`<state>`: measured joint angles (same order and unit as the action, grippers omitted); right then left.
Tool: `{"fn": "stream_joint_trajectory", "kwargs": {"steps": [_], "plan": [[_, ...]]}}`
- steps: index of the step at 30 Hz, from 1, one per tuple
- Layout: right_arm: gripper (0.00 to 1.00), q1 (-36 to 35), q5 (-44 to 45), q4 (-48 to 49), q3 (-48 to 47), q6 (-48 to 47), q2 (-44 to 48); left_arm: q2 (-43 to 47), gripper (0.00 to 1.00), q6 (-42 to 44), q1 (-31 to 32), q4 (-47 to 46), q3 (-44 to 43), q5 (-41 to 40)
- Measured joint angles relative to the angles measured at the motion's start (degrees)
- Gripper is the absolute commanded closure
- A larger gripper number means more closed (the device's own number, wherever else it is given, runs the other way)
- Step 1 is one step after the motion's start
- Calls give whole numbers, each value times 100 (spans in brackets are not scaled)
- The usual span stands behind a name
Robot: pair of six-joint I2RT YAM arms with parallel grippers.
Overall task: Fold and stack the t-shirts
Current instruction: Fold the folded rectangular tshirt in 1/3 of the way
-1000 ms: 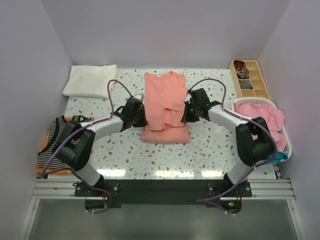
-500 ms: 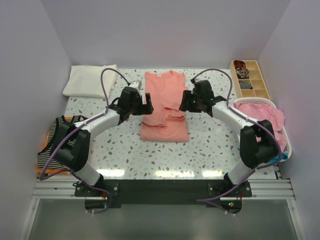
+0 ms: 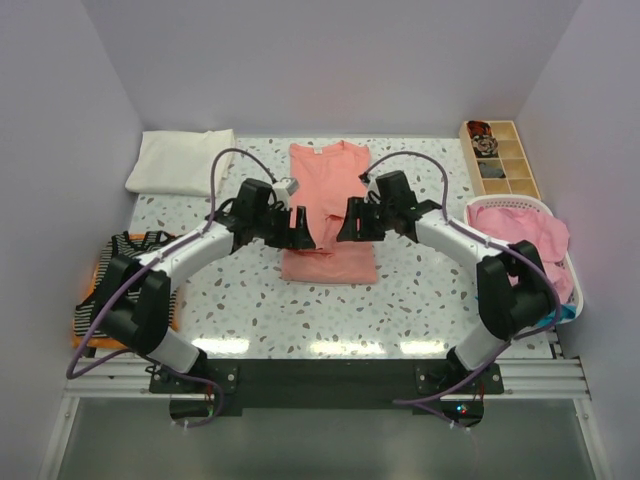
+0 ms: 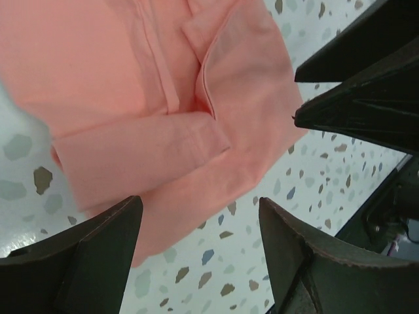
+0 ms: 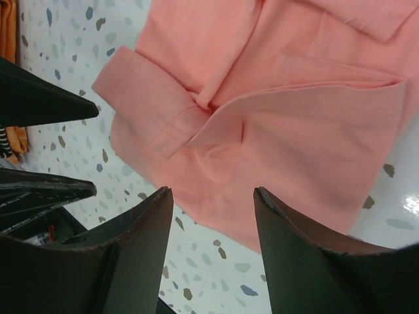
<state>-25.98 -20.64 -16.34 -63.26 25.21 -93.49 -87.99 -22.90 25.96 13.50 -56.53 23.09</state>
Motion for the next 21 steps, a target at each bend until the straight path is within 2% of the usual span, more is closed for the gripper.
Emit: {"fn": "stream_joint_trajectory", "kwargs": {"steps": [6,12,21], "plan": [[44,-87,-208,9,7,68,-192,0,25,258,0,466,107,413],[44,-92,-284,7,7,76,-402,-120,25,396,4,492,109,531],[44,-92,-170,-13,-15,20,-680,-933,24,398,4,289,2,450]]}}
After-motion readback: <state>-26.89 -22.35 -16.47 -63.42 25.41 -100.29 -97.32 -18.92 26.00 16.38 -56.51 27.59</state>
